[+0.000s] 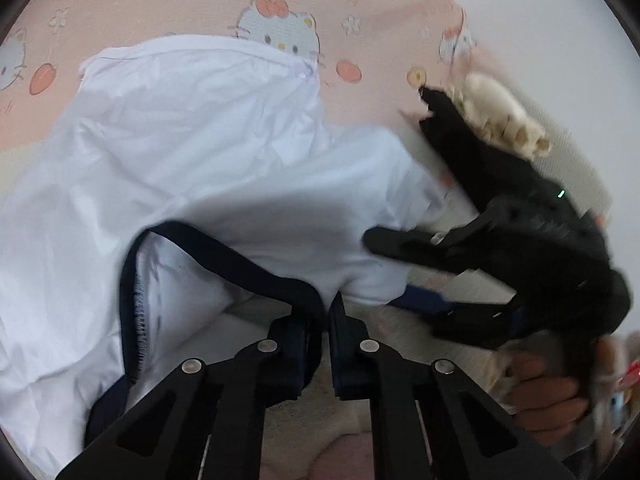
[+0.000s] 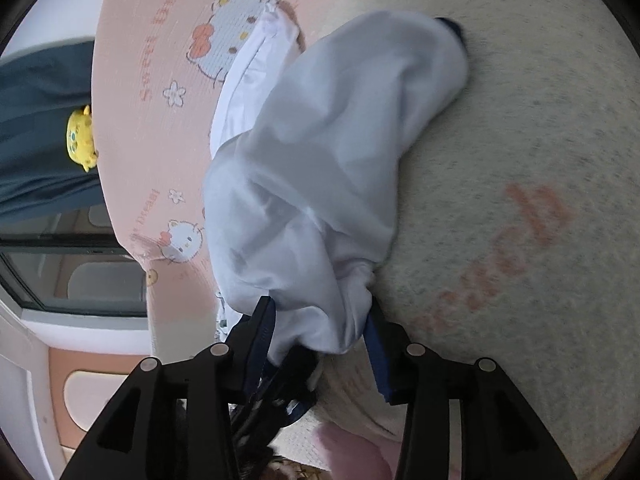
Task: Fold clothes
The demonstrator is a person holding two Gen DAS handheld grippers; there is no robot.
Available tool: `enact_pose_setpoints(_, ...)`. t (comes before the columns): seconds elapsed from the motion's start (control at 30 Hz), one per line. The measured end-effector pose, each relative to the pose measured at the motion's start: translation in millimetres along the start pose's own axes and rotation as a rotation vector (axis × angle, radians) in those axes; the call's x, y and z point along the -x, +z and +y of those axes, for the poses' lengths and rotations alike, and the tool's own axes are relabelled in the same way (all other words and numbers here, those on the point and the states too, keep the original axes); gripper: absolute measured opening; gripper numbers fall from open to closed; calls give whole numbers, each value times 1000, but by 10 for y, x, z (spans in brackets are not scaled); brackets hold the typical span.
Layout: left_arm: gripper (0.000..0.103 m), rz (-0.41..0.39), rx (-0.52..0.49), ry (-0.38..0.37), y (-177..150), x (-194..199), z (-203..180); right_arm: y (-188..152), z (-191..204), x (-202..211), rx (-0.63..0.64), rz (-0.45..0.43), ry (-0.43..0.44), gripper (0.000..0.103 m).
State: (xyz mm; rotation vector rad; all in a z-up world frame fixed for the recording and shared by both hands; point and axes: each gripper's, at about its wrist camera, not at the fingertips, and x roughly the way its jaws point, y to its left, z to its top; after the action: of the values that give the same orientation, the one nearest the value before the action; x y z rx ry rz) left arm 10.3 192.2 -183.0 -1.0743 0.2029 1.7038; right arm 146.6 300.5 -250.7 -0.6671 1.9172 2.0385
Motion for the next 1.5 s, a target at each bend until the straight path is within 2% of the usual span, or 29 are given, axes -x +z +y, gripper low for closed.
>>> enact_pose_setpoints(0.13, 8, -2, 18, -75, 41, 86, 15, -21, -5, -7, 8, -21, 2, 43)
enact_pose_setpoints(0.17, 8, 4, 27, -97, 46, 92, 18, -35, 8, -5, 24, -26, -2, 33)
enact_pose_setpoints(0.2, 8, 9, 35, -112, 46, 97, 24, -50, 28, -1, 45, -31, -11, 6)
enact_pose_setpoints(0.33, 8, 31, 23, -139, -15, 112, 7, -116, 126, 183, 115, -112, -50, 5)
enact_pose_setpoints(0.5, 8, 70, -38, -118, -123, 46, -107, -103, 75, 257, 80, -107, -110, 5)
enact_pose_setpoints(0.57, 8, 80, -58, -109, -136, 15, -151, -115, 5, 271, 76, -101, -105, 5)
enact_pose_setpoints(0.73, 10, 16, -39, -148, -79, 174, -123, -143, -105, 290, 65, -84, -90, 5)
enact_pose_setpoints(0.77, 16, 11, -21, -157, -57, 197, -103, -151, -87, 263, 68, -79, -77, 5)
enact_pose_setpoints(0.83, 46, 12, 22, -177, -18, 212, -56, -156, -63, 240, 83, -85, -94, 5)
enact_pose_setpoints(0.87, 71, 11, 40, -181, -4, 211, -33, -157, -58, 229, 91, -85, -99, 5)
enact_pose_setpoints(0.9, 76, 8, 51, -183, 5, 213, -15, -160, -68, 225, 90, -85, -90, 5)
enact_pose_setpoints(1.07, 76, 73, 104, -159, 10, -11, 72, -184, -122, 243, 65, -83, -35, 5)
enact_pose_setpoints(1.17, 75, 73, 149, -150, 8, -73, 127, -212, -104, 247, 85, -76, -24, 5)
enact_pose_setpoints(1.23, 59, 62, 171, -124, 14, -105, 151, -226, -82, 235, 94, -65, -9, 5)
enact_pose_setpoints(1.27, 42, 66, 173, -105, 21, -130, 152, -231, -70, 221, 99, -61, -8, 5)
enact_pose_setpoints(1.3, 32, 71, 169, -82, 20, -145, 153, -238, -52, 205, 110, -57, -17, 5)
enact_pose_setpoints(1.4, 16, 44, 124, -24, 0, -103, 147, -261, -21, 144, 132, -31, -30, 5)
enact_pose_setpoints(1.5, 11, 45, 88, 24, -42, -84, 167, -294, -8, 117, 141, -21, -40, 9)
